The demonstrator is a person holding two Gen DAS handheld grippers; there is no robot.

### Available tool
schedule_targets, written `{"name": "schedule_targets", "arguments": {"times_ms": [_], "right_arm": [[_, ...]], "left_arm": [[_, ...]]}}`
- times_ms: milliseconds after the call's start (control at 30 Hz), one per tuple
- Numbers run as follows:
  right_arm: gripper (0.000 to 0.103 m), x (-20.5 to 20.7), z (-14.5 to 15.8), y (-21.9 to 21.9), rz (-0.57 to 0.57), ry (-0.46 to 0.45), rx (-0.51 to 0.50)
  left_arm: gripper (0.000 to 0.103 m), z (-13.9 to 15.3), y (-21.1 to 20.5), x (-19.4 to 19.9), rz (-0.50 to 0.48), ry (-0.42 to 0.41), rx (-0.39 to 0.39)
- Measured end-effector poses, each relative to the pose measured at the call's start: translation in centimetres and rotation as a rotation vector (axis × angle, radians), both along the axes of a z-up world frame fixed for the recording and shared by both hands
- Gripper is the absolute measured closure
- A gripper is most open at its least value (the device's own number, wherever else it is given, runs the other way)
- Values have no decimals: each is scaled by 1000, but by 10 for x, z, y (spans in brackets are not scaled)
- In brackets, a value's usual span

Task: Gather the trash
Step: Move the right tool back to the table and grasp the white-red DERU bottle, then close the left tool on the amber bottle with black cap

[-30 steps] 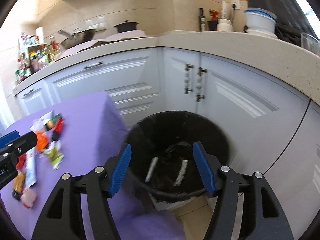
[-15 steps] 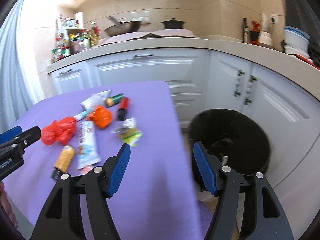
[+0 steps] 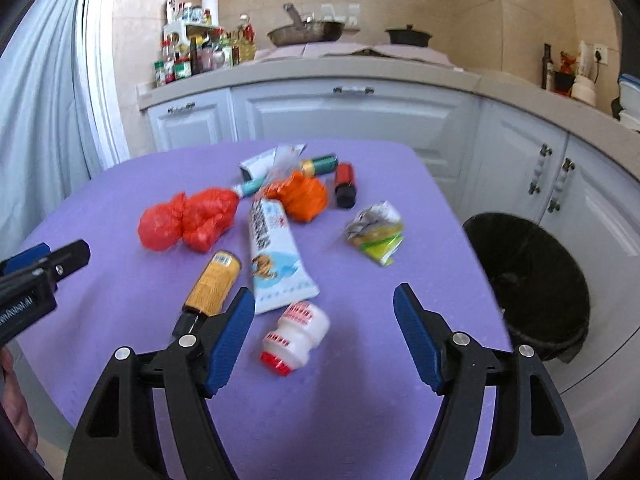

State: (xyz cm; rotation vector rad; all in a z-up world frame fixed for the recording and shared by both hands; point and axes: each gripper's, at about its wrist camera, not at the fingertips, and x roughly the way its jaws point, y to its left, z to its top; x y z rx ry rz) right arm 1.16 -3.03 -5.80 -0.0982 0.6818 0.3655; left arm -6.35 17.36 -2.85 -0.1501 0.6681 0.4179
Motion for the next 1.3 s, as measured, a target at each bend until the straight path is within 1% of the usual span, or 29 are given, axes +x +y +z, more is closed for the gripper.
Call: {"name": "schedule_targets", "arguments": {"times_ms": [100, 133, 167, 200, 267, 333, 633, 900, 1067, 1233, 1300], "right_arm": [[34, -1, -4, 1, -6, 17, -6], [38, -1, -5, 1, -7, 21, -7], [45, -1, -5, 1, -6, 28, -8], [49, -1, -7, 1, -5, 34, -7], [60, 0, -8, 0, -2, 44, -2], [67, 0, -10, -1, 3, 55, 8], [67, -3, -6, -10, -5, 34, 13], [68, -4, 7, -32, -55, -27, 7], [67, -3, 11, -49, -90, -51, 5], [67, 2, 10, -64, -115, -44, 25], [67, 4, 8, -69, -121, -39, 32]], "left_arm": [[34, -4, -1, 1, -12, 4, -10], [34, -5, -2, 2, -16, 5, -13], [34, -6, -3, 2, -22, 5, -17], [34, -7, -4, 3, -24, 6, -18], [34, -8, -7, 4, -33, 8, -20], [34, -9, -9, 5, -41, 6, -18], [34, -9, -27, 10, -82, 8, -18], [34, -13, -57, 21, -140, 18, -19], [34, -22, -77, 32, -175, 40, -4], [34, -31, -88, 46, -191, 64, 5], [36, -35, -92, 50, -196, 84, 4]]}}
